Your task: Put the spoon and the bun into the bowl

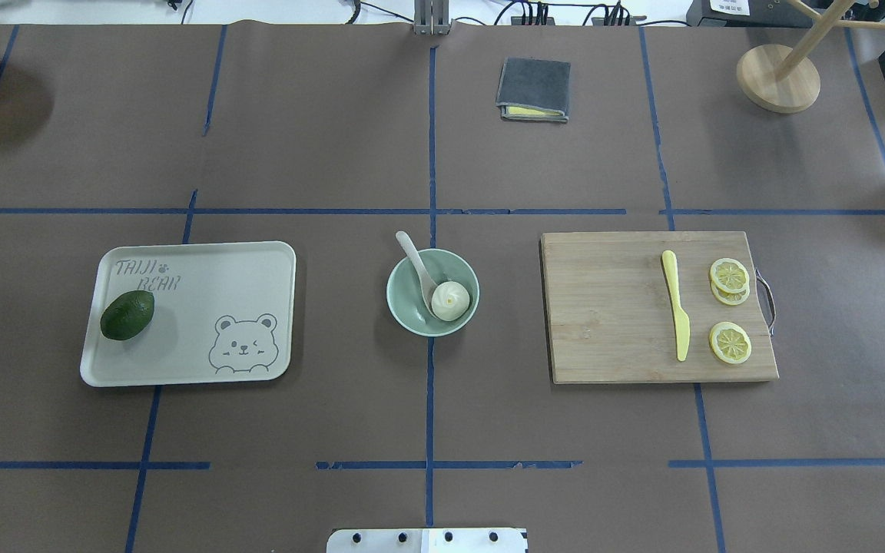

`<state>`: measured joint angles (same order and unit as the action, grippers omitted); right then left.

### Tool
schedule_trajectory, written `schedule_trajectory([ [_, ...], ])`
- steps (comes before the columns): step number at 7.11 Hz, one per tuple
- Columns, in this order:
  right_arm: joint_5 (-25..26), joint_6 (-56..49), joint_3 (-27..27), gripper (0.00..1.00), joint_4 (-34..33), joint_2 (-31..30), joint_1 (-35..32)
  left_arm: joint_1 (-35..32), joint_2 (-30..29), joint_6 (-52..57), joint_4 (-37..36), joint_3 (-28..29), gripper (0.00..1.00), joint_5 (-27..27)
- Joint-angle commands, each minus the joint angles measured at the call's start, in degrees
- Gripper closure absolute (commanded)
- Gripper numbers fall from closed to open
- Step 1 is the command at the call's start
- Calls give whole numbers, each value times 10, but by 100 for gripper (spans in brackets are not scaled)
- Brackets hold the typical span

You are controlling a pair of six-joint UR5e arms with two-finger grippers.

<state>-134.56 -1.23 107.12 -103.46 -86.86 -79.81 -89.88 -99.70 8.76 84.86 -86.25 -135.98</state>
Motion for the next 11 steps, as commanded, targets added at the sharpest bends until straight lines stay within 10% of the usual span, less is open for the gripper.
schedule_trajectory([
  [1, -25, -62, -100, 0, 15, 9, -53, 0, 20, 21, 1, -2, 0, -9],
  [11, -29, -40, -142, 0, 134, -16, -114, -5, 50, 19, -1, -1, 0, -5],
])
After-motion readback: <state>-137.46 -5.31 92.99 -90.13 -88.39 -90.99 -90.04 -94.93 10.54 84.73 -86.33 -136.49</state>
